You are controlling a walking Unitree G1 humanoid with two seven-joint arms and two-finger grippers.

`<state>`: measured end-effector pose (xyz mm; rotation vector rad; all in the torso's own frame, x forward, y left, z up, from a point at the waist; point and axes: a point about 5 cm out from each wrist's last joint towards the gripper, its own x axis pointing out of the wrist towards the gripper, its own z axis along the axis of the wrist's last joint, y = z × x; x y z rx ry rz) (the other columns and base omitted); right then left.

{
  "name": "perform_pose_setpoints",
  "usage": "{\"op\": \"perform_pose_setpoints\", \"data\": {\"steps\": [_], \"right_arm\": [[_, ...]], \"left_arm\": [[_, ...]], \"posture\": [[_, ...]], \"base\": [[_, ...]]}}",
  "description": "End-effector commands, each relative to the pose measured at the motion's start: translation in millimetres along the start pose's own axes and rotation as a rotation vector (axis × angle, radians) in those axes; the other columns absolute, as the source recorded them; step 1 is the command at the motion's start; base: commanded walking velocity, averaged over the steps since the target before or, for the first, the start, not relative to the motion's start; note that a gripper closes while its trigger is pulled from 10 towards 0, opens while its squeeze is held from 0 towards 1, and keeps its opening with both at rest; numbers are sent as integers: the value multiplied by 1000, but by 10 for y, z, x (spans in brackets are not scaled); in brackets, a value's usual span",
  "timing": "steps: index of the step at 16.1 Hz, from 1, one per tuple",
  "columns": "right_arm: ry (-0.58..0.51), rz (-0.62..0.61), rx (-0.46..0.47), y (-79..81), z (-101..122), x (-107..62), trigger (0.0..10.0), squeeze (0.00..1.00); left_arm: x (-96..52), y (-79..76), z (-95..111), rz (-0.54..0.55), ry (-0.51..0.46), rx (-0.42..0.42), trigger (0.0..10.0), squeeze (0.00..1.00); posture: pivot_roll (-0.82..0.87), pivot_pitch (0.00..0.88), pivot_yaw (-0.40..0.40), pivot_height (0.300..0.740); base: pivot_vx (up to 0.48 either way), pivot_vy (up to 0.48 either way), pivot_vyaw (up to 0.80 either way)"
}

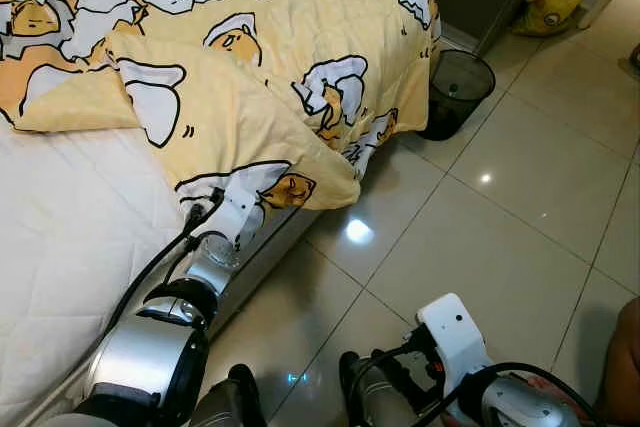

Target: Clean up the room

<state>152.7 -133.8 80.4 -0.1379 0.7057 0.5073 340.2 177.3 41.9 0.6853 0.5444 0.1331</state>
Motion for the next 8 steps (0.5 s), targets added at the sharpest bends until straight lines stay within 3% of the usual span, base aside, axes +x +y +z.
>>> {"op": "perform_pose_setpoints", "data": {"steps": [1,8], "right_arm": [[11,3,5,10,-13,-26,10000,0],[2,8,2,-4,34,44,10000,0]], "left_arm": [[-8,-37,-51,-35,22,3,0,0],[-16,-79,-62,-84,9,9,0,0]], "posture": [[-586,269,-28,740],[-566,266,-22,740]], "base": [[0,0,0],[0,0,0]]}}
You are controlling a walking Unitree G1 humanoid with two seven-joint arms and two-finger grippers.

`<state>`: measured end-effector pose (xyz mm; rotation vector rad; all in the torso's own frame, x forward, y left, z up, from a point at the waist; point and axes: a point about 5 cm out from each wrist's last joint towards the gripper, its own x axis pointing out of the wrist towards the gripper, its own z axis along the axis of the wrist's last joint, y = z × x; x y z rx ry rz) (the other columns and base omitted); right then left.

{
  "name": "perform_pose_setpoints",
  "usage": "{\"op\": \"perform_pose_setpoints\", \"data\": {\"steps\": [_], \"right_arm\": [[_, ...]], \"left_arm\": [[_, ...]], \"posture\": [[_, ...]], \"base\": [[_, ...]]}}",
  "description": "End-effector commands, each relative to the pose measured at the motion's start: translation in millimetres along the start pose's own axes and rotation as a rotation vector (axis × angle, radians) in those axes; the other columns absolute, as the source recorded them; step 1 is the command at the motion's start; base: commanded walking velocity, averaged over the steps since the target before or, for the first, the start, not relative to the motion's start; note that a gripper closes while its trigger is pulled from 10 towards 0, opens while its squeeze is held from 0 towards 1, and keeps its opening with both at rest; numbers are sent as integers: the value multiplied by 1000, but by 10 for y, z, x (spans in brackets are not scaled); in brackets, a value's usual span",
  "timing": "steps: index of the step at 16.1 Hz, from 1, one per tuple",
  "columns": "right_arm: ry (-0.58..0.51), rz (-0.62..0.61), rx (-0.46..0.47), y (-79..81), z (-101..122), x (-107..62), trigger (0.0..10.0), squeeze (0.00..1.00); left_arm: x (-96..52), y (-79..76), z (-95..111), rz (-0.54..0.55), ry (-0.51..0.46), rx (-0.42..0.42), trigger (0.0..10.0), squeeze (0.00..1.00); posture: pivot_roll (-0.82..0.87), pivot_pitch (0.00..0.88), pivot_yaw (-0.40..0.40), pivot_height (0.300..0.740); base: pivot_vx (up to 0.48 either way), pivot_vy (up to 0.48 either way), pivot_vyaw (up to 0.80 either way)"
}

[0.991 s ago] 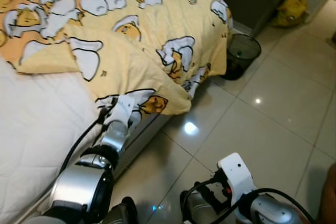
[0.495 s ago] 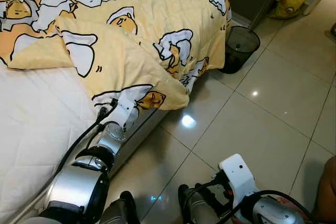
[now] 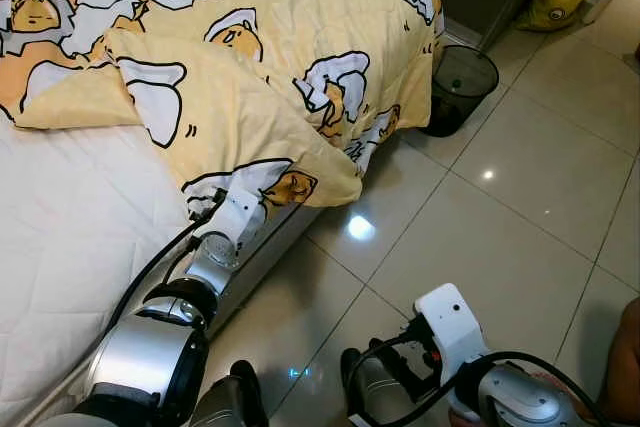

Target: Clean up the room

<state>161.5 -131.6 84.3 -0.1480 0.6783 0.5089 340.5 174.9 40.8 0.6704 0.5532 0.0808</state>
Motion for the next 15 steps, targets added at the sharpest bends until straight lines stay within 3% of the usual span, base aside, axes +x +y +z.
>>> {"op": "perform_pose_setpoints", "data": {"steps": [1,11,15], "right_arm": [[25,12,18,18,-51,5,10000,0],[28,13,15,5,-56,23,10000,0],[28,13,15,-1,-60,52,10000,0]], "left_arm": [[-13,-55,-64,-33,14,14,0,0],[-8,-42,9,-37,-45,56,0,0],[-25,-132,29,-101,-30,-7,0,0]], "posture": [[-566,265,-21,740],[-558,254,-26,740],[-545,236,-19,740]], "base": [[0,0,0],[0,0,0],[0,0,0]]}}
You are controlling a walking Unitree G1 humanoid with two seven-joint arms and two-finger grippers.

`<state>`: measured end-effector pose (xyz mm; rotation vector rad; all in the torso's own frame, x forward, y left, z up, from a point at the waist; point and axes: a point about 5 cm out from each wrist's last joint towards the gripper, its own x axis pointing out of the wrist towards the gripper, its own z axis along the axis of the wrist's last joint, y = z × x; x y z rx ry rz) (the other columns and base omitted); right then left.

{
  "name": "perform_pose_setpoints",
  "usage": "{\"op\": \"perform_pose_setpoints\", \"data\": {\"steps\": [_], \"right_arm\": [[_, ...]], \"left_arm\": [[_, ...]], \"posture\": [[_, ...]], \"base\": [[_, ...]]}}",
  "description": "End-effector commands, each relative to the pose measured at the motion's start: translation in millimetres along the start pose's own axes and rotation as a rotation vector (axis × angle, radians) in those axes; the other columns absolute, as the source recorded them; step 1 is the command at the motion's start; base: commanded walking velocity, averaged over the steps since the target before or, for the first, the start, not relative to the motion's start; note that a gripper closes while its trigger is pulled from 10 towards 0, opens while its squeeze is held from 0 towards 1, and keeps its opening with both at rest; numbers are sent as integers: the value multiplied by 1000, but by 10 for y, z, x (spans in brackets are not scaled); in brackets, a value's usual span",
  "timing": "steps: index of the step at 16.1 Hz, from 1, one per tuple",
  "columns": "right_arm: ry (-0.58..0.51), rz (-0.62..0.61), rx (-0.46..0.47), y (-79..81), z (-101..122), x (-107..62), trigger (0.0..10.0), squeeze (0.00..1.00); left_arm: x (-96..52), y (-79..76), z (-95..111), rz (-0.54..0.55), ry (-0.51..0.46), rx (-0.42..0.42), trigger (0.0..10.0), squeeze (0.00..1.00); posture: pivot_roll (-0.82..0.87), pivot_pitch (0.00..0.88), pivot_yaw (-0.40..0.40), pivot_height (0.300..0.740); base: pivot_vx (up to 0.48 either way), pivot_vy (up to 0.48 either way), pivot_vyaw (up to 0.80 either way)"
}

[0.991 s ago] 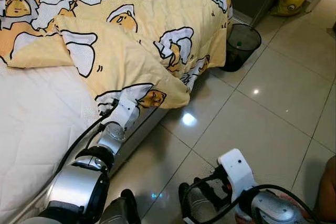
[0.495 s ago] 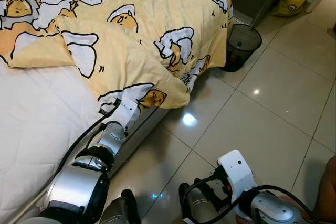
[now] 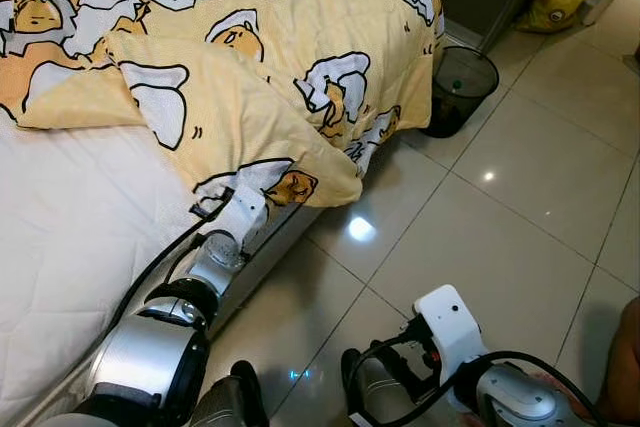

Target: Clean up the room

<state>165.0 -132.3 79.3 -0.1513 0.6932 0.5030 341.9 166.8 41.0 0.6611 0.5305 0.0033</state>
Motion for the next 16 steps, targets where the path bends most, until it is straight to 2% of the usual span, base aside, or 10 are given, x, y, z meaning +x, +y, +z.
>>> {"op": "perform_pose_setpoints", "data": {"steps": [1,2,5,7,8,10,11,13,14,16], "right_arm": [[6,19,11,18,-17,41,10000,0],[-4,22,8,11,11,77,10000,0],[-33,33,13,-20,99,225,10000,0],[-47,43,27,-45,159,344,10000,0],[-55,49,23,-46,191,388,10000,0],[-72,52,10,-79,272,476,10000,0],[-79,46,8,-105,291,492,10000,0],[-87,33,9,-151,301,524,10000,0],[-91,26,10,-167,304,544,10000,0],[-100,23,10,-182,328,586,10000,0]], "left_arm": [[-16,-103,1,-47,15,-19,3373,0],[-24,-162,37,-87,11,-60,10000,0],[-61,-348,110,-216,10,-207,10000,0],[-101,-471,-27,-295,92,-297,10000,0],[-150,-612,-45,-393,83,-248,10000,0],[-253,-862,41,-616,3,-51,10000,0],[-295,-940,45,-695,-21,72,10000,0],[-381,-1086,79,-829,-57,205,10000,0],[-395,-1119,113,-829,-82,240,10000,0],[-388,-1118,209,-794,-118,185,10000,0]], "posture": [[-525,224,-11,740],[-515,220,-9,740],[-442,193,10,740],[-396,172,22,740],[-391,163,24,740],[-389,132,41,740],[-390,125,48,740],[-386,109,65,740],[-386,106,69,740],[-379,97,71,740]], "base": [[0,0,0],[0,0,0],[0,0,0],[0,0,0],[0,0,0],[0,0,0],[0,0,0],[0,0,0],[0,0,0],[0,0,0]]}}
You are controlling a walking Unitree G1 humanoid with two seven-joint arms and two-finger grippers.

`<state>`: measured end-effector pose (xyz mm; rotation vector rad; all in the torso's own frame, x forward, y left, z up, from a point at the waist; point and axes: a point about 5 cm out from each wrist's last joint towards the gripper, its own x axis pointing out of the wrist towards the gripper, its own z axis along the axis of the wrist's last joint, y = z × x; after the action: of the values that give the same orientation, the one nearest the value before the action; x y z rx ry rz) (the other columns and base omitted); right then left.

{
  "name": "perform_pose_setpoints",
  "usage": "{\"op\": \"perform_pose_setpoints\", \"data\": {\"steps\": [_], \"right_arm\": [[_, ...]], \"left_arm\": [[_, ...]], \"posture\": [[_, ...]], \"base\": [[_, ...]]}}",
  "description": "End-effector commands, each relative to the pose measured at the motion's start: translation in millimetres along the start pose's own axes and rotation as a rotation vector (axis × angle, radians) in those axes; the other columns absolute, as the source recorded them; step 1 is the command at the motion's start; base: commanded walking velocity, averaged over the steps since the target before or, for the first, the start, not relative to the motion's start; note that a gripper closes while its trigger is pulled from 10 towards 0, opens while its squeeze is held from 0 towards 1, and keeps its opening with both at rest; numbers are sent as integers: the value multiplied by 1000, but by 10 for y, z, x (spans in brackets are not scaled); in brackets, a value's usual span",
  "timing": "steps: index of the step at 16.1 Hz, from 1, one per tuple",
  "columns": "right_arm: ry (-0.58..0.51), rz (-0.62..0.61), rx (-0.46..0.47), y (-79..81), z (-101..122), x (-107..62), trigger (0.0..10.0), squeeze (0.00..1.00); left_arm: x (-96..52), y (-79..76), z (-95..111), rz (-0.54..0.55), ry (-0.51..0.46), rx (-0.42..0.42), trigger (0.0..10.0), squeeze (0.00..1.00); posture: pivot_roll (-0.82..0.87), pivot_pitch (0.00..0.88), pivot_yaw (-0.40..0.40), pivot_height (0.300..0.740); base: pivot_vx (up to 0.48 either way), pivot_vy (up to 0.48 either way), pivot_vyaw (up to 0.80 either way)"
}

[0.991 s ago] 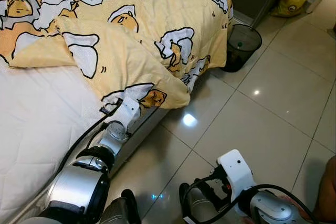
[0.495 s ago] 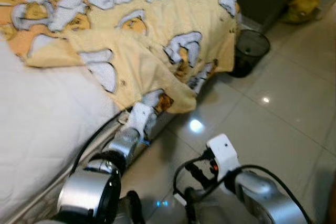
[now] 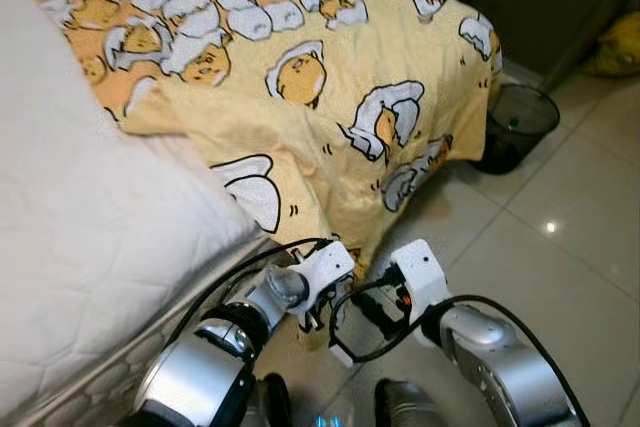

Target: Clean up the room

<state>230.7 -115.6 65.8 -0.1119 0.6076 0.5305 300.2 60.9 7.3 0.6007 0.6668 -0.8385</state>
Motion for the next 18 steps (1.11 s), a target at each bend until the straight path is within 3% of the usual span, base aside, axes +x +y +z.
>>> {"op": "perform_pose_setpoints", "data": {"steps": [1,7,10,12,14,18], "right_arm": [[-11,-4,2,-2,11,12,10000,0],[-21,4,-11,-19,21,65,10000,0],[-19,6,-11,-15,10,67,10000,0],[-18,6,-11,-12,2,66,10000,0],[-19,8,-11,-9,-2,65,10000,0],[-15,7,-12,-17,-14,61,10000,0]], "left_arm": [[2,5,22,18,-21,-10,10000,0],[-15,60,16,66,-37,-36,10000,0],[-5,30,1,60,-35,-56,10000,0],[8,-3,9,56,-35,-44,10000,0],[25,-59,55,12,-53,-27,10000,0],[64,-268,133,-182,-60,32,10000,0]], "posture": [[-378,96,72,740],[-368,91,67,740],[-370,91,68,740],[-372,95,69,740],[-373,96,69,740],[-374,99,72,740]], "base": [[0,0,0],[-159,0,0],[-469,0,0],[0,0,0],[0,0,0],[0,0,0]]}}
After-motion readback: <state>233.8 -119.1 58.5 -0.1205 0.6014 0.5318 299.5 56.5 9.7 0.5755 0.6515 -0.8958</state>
